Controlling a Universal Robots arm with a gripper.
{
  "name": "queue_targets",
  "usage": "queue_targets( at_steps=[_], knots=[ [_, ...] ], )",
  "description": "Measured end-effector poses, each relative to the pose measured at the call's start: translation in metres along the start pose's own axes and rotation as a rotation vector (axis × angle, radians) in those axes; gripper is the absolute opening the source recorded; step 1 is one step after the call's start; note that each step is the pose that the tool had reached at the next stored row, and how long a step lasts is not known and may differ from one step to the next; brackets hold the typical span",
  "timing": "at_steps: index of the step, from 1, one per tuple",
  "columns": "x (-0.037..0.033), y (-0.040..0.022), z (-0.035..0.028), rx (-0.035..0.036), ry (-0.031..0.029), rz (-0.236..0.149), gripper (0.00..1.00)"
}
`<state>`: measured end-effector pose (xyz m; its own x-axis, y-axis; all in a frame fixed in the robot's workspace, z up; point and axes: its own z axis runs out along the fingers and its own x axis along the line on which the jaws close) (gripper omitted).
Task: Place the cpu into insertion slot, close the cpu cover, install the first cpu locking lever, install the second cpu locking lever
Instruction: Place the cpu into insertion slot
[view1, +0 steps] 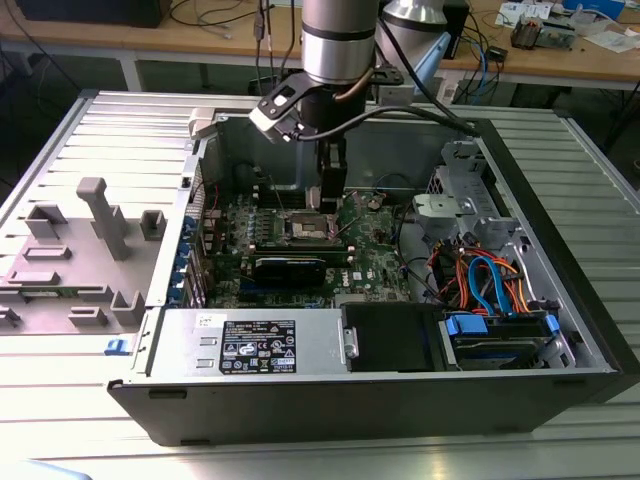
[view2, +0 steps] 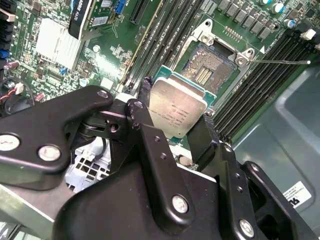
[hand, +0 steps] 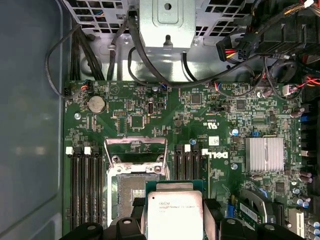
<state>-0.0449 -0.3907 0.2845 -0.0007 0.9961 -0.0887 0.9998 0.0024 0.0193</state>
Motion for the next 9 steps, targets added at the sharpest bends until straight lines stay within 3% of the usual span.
queue_targets(
  at_steps=[1,3,9],
  knots=[
    [0.0001,-0.0001,0.0006,0.0001,0.0016,0.0,0.55],
    [0.0005,-0.0004,0.0021,0.0001,0.0209,0.001,0.55],
    [0.0021,-0.0006,0.0084,-0.0029,0.0234,-0.036,0.55]
  ],
)
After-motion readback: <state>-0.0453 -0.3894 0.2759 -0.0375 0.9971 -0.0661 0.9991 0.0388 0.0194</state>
